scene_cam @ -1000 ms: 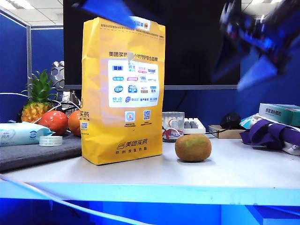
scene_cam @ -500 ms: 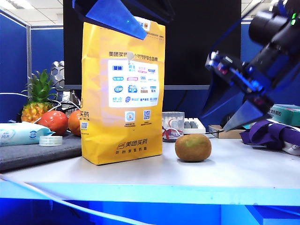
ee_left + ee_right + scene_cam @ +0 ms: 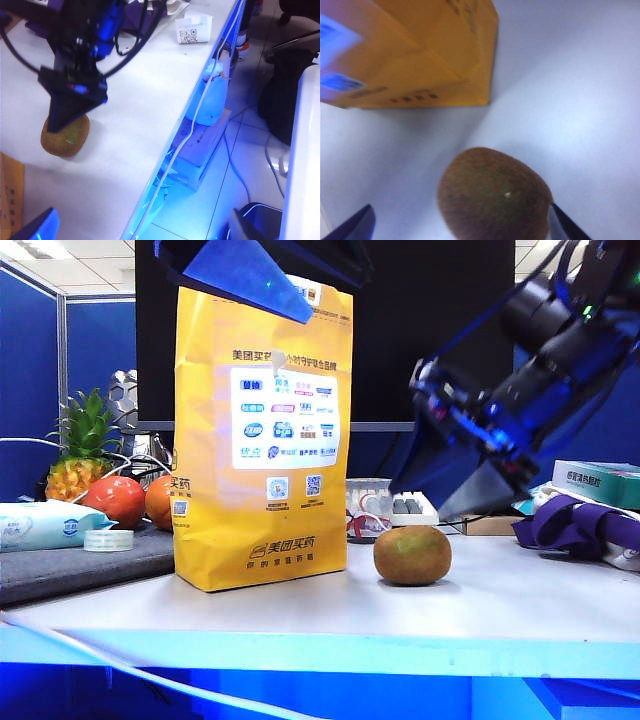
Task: Pick up the kiwifruit and throw it into the yellow paper bag.
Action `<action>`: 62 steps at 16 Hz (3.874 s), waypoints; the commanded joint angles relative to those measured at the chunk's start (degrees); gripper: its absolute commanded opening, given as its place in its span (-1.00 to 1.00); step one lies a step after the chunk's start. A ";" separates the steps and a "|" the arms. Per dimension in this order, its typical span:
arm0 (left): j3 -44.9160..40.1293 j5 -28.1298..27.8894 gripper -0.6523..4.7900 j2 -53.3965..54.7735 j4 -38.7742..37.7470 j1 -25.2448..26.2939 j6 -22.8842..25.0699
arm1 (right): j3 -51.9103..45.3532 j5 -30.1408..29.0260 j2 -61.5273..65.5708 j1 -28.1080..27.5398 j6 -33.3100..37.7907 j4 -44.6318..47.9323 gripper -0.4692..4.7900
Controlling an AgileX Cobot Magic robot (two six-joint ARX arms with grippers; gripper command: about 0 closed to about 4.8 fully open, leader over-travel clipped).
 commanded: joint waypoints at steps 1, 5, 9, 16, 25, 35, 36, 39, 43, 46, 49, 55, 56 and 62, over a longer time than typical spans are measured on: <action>0.20 0.00 1.00 -0.15 0.55 0.04 -0.37 | 1.03 1.03 2.43 0.24 -0.68 0.94 1.00; 0.20 -1.77 1.00 -0.15 0.44 0.04 -0.39 | 1.01 3.72 5.49 0.26 -0.61 1.11 1.00; 0.20 -2.14 1.00 -0.13 0.44 0.09 -0.37 | 1.03 4.74 6.56 0.26 -0.37 1.38 0.32; 0.20 -8.61 1.00 -0.20 0.46 0.28 -1.42 | 3.76 4.70 6.51 0.00 -0.35 -0.37 -0.17; 5.66 -26.99 1.00 -16.96 0.46 0.31 -0.85 | 27.56 5.42 -0.63 -1.92 -1.49 -17.86 -0.17; 5.40 -30.40 1.00 -23.34 -9.64 0.37 2.67 | 35.91 -16.48 -9.03 5.70 1.36 -16.11 -0.10; 5.40 -30.36 1.00 -23.28 -9.44 0.37 2.67 | 35.91 -16.22 -8.70 7.06 1.33 -14.86 -0.10; 5.40 -30.32 1.00 -22.75 -9.05 0.76 2.64 | 35.91 -14.78 -6.40 9.40 1.40 -12.63 -0.10; 5.40 -30.38 1.00 -22.23 -8.98 0.76 2.56 | 35.91 -14.82 -1.11 9.46 4.35 -7.91 0.65; 5.40 -30.38 1.00 -22.23 -9.01 0.76 3.19 | 35.91 -14.95 -0.13 9.44 4.37 -4.24 1.00; 5.44 -29.90 1.00 -24.68 -9.31 0.74 13.44 | 36.02 -14.91 -4.98 6.84 7.65 1.84 1.00; 5.35 -18.88 1.00 -46.05 -5.51 0.72 8.85 | 35.93 -18.80 -25.90 -1.09 -0.72 -7.54 1.00; 4.72 -23.93 1.00 -48.11 -7.48 0.70 8.76 | 35.91 -14.64 -30.36 -1.03 -6.05 -13.29 1.00; -14.23 -27.17 1.00 -51.54 -9.49 0.70 0.07 | 15.63 5.95 -56.87 -0.63 -8.63 -23.45 1.00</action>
